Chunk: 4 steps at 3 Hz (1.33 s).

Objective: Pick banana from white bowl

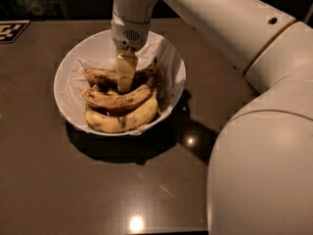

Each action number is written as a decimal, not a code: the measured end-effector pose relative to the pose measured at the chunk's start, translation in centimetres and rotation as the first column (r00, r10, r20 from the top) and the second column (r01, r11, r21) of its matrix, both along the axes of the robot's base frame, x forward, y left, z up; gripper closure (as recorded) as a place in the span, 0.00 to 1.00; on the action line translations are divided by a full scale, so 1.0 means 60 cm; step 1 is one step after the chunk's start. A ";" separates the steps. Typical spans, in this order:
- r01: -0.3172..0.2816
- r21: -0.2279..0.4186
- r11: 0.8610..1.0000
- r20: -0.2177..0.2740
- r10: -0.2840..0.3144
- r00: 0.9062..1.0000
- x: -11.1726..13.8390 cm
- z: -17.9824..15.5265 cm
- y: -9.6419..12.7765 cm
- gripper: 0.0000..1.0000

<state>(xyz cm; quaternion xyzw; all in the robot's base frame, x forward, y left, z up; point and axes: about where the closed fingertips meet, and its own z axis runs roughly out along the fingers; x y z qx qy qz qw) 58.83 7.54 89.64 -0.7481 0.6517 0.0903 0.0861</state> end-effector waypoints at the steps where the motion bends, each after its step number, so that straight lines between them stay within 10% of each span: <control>1: 0.003 0.015 1.000 0.014 -0.003 1.000 0.007 -0.001 0.008 0.77; 2: 0.003 0.015 1.000 0.014 -0.003 1.000 0.008 -0.002 0.009 0.99; 4: -0.002 0.111 0.994 0.126 -0.012 0.992 -0.037 0.071 -0.022 1.00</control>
Offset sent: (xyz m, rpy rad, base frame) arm 0.0041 0.0047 -0.0008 0.0134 -0.0130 -0.0026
